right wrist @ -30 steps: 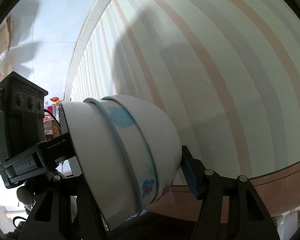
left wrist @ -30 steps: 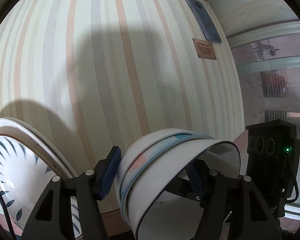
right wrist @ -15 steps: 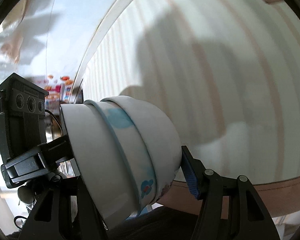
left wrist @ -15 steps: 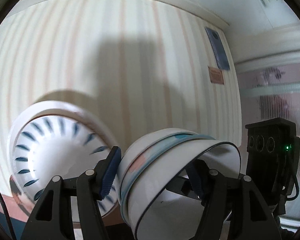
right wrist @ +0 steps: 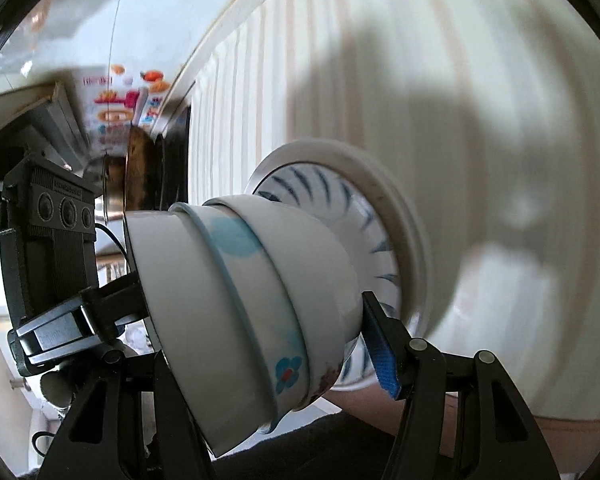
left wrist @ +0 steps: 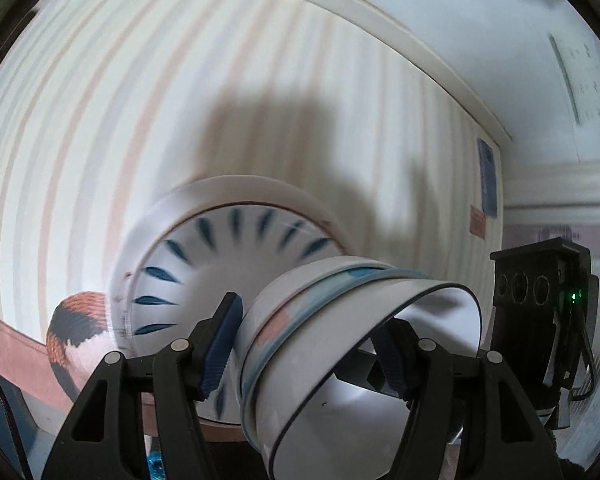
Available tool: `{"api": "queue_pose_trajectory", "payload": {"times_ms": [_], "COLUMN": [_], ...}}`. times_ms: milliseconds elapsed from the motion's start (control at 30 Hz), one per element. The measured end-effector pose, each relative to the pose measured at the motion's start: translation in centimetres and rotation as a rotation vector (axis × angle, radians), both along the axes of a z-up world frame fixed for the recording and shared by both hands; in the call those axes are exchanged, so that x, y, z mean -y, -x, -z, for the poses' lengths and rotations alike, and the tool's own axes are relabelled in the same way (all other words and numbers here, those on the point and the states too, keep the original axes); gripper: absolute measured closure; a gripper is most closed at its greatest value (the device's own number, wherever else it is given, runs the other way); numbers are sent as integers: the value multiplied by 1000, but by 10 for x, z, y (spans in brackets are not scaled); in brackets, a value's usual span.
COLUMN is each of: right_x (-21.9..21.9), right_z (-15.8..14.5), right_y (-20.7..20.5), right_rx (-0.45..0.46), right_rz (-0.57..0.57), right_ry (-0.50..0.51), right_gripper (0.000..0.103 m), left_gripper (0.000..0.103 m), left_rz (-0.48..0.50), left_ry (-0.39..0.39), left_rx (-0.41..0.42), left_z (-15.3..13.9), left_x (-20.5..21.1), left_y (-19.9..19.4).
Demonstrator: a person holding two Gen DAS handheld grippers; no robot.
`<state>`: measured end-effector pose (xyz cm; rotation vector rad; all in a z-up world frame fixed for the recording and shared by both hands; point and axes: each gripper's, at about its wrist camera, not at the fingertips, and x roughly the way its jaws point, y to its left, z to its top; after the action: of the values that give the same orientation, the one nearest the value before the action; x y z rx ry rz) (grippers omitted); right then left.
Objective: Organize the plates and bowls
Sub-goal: 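Lower the bowl stack onto the swirl plate and open both tools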
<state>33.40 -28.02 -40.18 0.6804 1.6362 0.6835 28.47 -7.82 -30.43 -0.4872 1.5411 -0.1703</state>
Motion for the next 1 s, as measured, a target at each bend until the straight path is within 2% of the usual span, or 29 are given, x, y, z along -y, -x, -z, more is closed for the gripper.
{"api": "queue_pose_trajectory", "payload": {"times_ms": [333,800,1000], "right_x": [-47,-69,-67], "right_z": [20,23,12], "right_y": [-6,-11,-6], "right_rx": [-15,-5,40], "right_rz": [-73,-74,-70], "right_ry": [26,89,144], "right_gripper": [41,41,41], "left_gripper": [42,44,44], "left_rz": [-94,-69,-17], "left_ry": [7,0,-128], "left_rx": [-31,-24,32], "left_z": [23,30,16], "left_x": [-40,-45,-38], "left_y": [4,4,7]}}
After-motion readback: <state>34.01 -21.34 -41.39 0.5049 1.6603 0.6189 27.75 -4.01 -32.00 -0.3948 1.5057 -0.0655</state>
